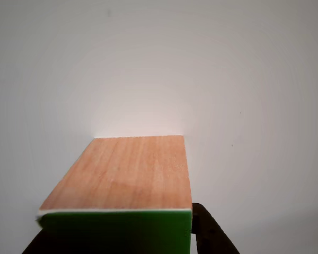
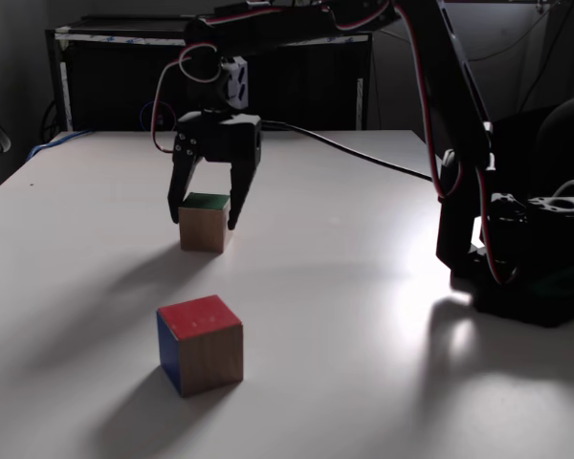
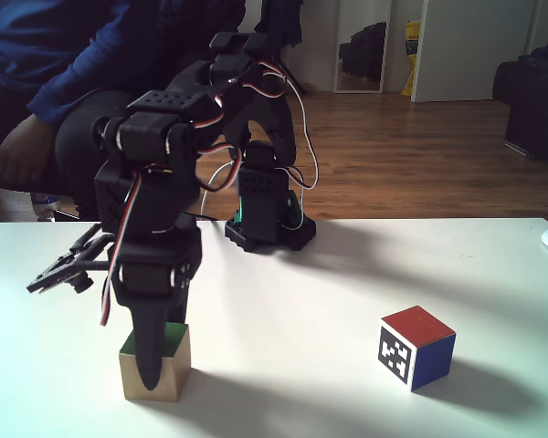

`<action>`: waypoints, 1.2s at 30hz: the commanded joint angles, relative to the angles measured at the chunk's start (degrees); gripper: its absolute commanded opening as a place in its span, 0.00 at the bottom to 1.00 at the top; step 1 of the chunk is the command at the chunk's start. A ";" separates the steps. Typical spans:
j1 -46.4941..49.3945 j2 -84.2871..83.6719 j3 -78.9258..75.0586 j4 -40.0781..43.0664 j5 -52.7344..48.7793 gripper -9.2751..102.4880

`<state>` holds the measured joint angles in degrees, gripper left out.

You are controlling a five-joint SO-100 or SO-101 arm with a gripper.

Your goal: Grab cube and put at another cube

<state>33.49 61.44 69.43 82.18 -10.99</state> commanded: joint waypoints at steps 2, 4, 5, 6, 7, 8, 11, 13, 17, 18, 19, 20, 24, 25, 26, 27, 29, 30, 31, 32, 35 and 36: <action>0.26 -0.53 -3.16 -0.18 -0.09 0.36; 0.62 -1.32 -4.04 -0.18 -0.09 0.35; 0.79 -1.58 -4.48 -0.18 0.00 0.33; 0.97 -1.85 -4.83 -0.26 0.00 0.31; 1.05 -2.02 -5.19 -0.26 0.00 0.30; 1.14 -2.02 -5.45 -0.26 0.26 0.28; 1.23 -1.93 -5.89 -0.18 0.53 0.26; 1.32 -1.67 -6.42 0.35 0.70 0.25; 0.35 1.32 -5.36 2.64 0.97 0.25; -0.18 3.25 -3.78 2.64 1.14 0.25; -0.88 5.54 -1.93 2.55 1.32 0.25; -1.67 8.26 0.26 2.11 1.58 0.25; -6.15 19.95 9.40 1.14 3.69 0.25; -7.65 23.03 11.69 0.97 4.31 0.25; -9.14 25.93 13.89 0.79 5.01 0.24; -10.72 28.83 16.00 0.70 5.71 0.24; -13.97 34.28 19.60 0.70 7.12 0.24; -15.73 36.91 21.27 0.70 7.82 0.24; -17.40 39.46 22.68 0.97 8.53 0.24; -19.25 41.66 23.82 1.41 8.96 0.24; -24.70 47.29 26.28 2.72 10.90 0.24; -26.54 48.34 26.37 3.52 11.51 0.24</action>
<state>10.90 104.06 95.71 84.55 -0.88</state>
